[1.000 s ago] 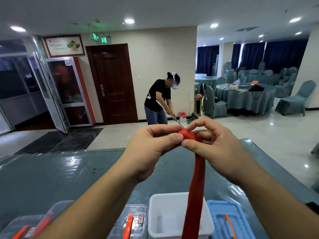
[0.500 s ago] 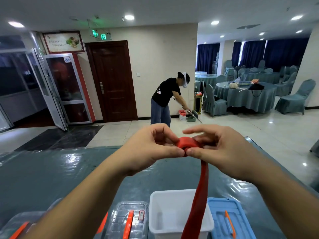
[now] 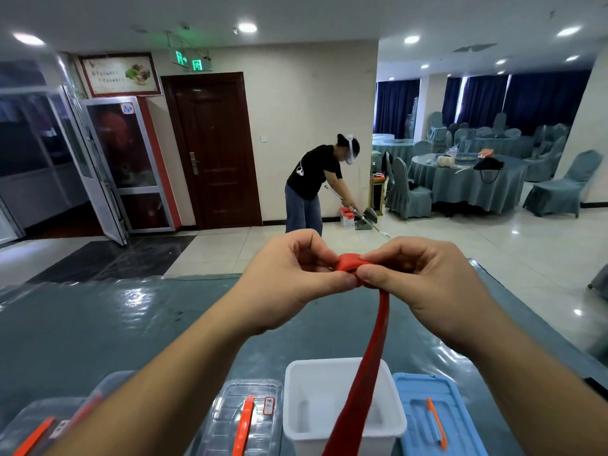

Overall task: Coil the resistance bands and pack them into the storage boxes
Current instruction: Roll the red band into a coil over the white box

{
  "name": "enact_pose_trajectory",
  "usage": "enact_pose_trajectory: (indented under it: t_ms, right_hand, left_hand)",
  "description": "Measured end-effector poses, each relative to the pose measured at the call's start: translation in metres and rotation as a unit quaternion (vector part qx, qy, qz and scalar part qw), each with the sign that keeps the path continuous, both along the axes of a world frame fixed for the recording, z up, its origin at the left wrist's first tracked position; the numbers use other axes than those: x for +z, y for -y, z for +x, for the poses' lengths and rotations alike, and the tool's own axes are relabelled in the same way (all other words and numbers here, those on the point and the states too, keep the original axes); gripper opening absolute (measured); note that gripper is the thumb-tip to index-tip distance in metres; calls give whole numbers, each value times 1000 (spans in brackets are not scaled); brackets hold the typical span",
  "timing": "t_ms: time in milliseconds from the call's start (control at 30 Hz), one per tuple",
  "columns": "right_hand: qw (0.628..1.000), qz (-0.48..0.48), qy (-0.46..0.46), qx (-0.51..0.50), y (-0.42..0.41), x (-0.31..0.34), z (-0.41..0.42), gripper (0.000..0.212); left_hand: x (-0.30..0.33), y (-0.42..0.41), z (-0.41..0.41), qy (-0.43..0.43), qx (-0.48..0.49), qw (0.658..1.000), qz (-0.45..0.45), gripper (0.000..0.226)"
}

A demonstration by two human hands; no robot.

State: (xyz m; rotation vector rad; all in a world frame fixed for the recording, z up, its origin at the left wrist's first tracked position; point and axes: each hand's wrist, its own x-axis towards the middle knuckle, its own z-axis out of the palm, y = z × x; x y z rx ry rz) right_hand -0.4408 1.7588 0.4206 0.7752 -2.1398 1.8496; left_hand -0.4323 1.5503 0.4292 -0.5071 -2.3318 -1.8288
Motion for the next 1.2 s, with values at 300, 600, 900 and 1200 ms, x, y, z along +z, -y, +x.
enact_pose_trajectory:
  t_ms: [300,600,900,1200]
  right_hand:
    - [995,-78,-23,-56,23,-15,7,42]
    - [997,49,-23,-48,4,-3,2,38]
    - [994,108,17,25,1,5,0,42]
    - [998,-56,-11,-38,15,-19,9,46]
  left_hand:
    - [-21,-31,-1,69,16,932,355,27]
    - [-20,-16,-4,82,1,979,186,29]
    - [11,3,-5,39,-16,997,-64,44]
    - [-9,-16,-2,124,-47,956,262,49]
